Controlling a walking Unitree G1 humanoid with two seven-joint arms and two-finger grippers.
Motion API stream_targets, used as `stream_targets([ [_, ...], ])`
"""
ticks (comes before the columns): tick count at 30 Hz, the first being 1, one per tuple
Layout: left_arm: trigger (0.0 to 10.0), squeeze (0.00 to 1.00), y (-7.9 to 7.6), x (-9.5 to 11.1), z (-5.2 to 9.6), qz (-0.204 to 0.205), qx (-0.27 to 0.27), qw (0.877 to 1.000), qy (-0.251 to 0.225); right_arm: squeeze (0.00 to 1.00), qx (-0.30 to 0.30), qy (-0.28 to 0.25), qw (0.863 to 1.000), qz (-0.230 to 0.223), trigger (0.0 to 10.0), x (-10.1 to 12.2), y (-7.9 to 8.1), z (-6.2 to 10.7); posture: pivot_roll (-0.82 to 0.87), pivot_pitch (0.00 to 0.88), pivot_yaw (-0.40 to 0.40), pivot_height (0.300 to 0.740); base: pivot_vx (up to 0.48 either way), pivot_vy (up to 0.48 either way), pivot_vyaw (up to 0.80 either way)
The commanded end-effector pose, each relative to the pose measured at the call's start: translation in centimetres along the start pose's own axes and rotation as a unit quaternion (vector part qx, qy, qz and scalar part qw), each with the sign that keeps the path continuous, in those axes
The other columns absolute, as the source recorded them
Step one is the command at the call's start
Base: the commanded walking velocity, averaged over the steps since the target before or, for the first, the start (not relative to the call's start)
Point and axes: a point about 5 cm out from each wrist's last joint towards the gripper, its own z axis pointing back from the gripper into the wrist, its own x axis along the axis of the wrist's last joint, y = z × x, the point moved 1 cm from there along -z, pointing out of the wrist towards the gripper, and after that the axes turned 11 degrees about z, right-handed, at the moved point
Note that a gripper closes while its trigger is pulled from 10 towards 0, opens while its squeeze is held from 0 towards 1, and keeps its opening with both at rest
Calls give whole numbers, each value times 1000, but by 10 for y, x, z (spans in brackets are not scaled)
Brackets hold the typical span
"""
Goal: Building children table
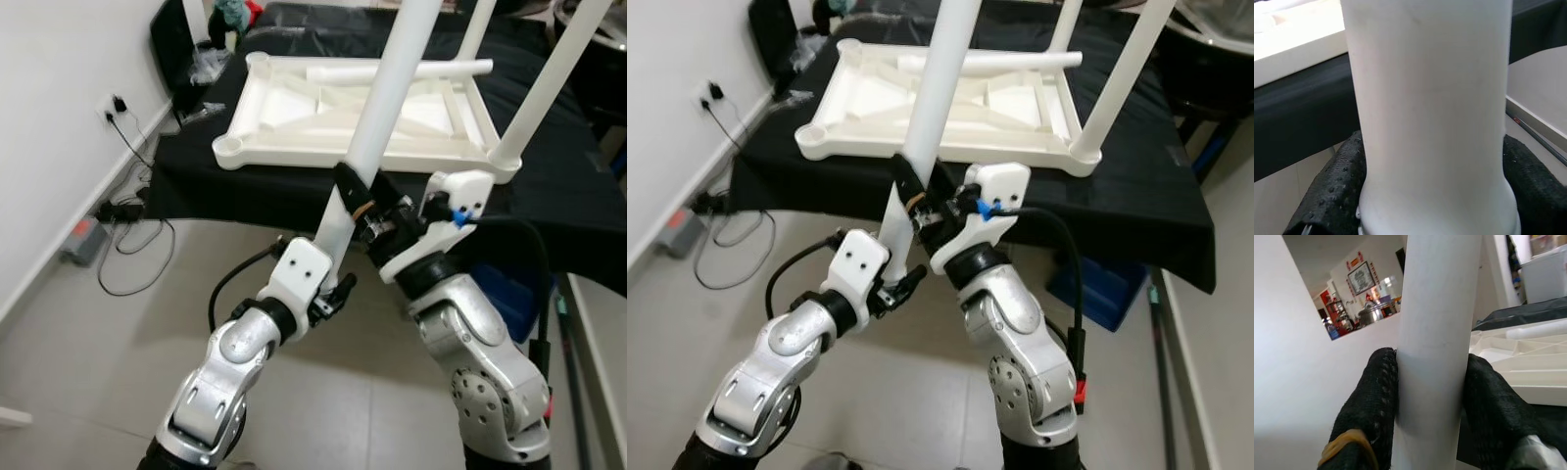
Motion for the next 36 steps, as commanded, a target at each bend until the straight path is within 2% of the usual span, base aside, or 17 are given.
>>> stream_targets([
  [1, 10000, 0, 12, 18, 5, -7, 36, 998, -45, 0, -86, 59, 994, 32, 10000, -19, -29, 10, 65, 175, -11, 740, 0, 0, 0],
  [18, 10000, 0, 9, 21, 5, -6, 28, 998, -52, 0, -87, 61, 993, 47, 10000, -20, -33, 9, 69, 180, -13, 740, 0, 0, 0],
  [19, 10000, 0, 9, 21, 5, -8, 28, 998, -51, 1000, -87, 62, 993, 49, 10000, -21, -33, 9, 68, 181, -13, 740, 0, 0, 0],
  [22, 10000, 0, 9, 21, 5, -8, 27, 998, -50, 1000, -85, 62, 993, 49, 10000, -21, -33, 8, 67, 180, -13, 740, 0, 0, 0],
  [23, 10000, 0, 9, 21, 5, -9, 26, 998, -49, 314, -80, 64, 994, 46, 10000, -21, -33, 8, 67, 179, -14, 740, 0, 0, 0],
  [24, 10000, 0, 9, 21, 5, -9, 26, 998, -49, 314, -80, 64, 994, 46, 10000, -21, -33, 8, 67, 179, -14, 740, 0, 0, 0],
  [25, 10000, 0, 9, 20, 5, -12, 24, 998, -48, 0, -76, 67, 994, 45, 10000, -21, -33, 7, 67, 179, -14, 740, 0, 0, 0],
  [30, 10000, 0, 8, 19, 7, -26, 17, 999, -45, 0, -59, 78, 994, 39, 10000, -23, -34, 5, 67, 179, -18, 740, 0, 0, 0],
  [32, 10000, 0, 8, 17, 8, -35, 13, 998, -42, 0, -47, 84, 995, 21, 10000, -24, -33, 5, 67, 181, -19, 740, 0, 0, 0],
  [33, 10000, 0, 8, 17, 8, -41, 10, 998, -41, 0, -39, 88, 995, 9, 10000, -25, -33, 4, 67, 181, -19, 740, 0, 0, 0],
  [35, 10000, 0, 8, 15, 10, -54, 8, 998, -41, 0, -32, 81, 993, -75, 10000, -24, -30, 4, 68, 179, -20, 740, 0, 0, 0],
  [36, 10000, 0, 8, 15, 10, -54, 8, 998, -41, 0, -32, 81, 993, -75, 10000, -24, -30, 4, 68, 179, -20, 740, 0, 0, 0],
])
